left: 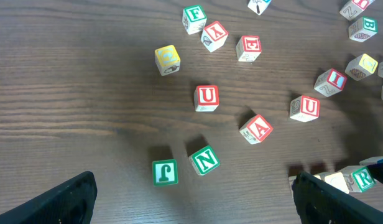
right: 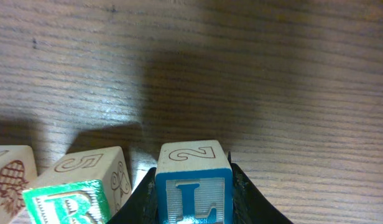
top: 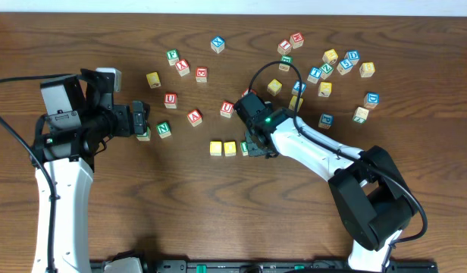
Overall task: Spell out CORL
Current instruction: 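Lower the L block beside the R block and open the right gripper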
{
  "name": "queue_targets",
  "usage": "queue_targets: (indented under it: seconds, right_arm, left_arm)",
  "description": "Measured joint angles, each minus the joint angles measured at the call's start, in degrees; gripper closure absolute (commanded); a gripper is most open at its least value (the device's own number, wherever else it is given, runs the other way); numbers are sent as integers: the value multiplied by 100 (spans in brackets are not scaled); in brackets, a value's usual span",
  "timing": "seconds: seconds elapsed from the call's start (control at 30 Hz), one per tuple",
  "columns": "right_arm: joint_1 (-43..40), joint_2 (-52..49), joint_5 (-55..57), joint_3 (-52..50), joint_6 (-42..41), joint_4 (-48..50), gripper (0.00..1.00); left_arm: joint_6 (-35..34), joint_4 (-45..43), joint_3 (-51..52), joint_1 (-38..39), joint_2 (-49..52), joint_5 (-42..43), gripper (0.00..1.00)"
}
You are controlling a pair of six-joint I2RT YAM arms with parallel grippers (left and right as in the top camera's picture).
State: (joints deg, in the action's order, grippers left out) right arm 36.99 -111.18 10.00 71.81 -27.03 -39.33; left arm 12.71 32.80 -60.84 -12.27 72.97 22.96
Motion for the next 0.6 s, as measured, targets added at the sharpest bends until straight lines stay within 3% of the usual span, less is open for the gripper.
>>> queue_targets:
  seconds: [0.6]
  right_arm:
    - [0,2,20,-63,-201,240,94]
  left_arm:
    - [0,0,0,0,0,0,1]
